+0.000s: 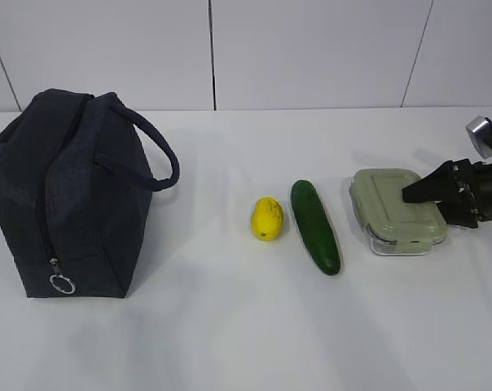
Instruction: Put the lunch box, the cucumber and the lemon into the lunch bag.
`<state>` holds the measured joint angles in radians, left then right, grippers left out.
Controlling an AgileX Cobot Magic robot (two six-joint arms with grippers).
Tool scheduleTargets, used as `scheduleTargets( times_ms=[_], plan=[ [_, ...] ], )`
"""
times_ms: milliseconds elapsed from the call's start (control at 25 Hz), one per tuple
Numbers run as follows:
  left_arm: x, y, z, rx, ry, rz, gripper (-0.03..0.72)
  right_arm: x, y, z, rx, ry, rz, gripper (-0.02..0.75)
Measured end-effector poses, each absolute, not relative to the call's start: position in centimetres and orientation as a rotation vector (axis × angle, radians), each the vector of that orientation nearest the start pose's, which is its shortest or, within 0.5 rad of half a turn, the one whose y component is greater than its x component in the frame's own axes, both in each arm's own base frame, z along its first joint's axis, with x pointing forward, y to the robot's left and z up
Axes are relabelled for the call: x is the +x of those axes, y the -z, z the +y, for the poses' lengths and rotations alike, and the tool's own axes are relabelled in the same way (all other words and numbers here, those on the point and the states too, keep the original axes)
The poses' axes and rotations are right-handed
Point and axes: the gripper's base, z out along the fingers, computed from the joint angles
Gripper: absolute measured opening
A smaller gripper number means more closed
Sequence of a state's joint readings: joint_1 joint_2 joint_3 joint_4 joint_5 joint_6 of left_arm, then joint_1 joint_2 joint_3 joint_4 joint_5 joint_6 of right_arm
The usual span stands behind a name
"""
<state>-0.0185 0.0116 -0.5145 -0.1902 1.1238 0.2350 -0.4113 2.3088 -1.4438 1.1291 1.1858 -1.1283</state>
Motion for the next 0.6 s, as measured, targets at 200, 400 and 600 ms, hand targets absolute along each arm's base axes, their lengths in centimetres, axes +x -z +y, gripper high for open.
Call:
scheduleTargets(
  times_ms=[200,400,600],
  plan=[
    [-0.9,-27.8,-1.5,0.281,0.099,2.071,0.239,41.0,-9.7,-8.9,-0.069,-1.227,2.467,0.619],
    [-0.9,-27.8,-1.5,0.281,0.099,2.071,0.239,41.2,-9.7,-8.1,-0.097,-1.235,2.471,0.619],
    [-0.9,-27.8,-1.5,0.281,0.099,2.071,0.239,41.2,-9.6,-8.1,-0.098,-1.235,2.471,0.618]
  ],
)
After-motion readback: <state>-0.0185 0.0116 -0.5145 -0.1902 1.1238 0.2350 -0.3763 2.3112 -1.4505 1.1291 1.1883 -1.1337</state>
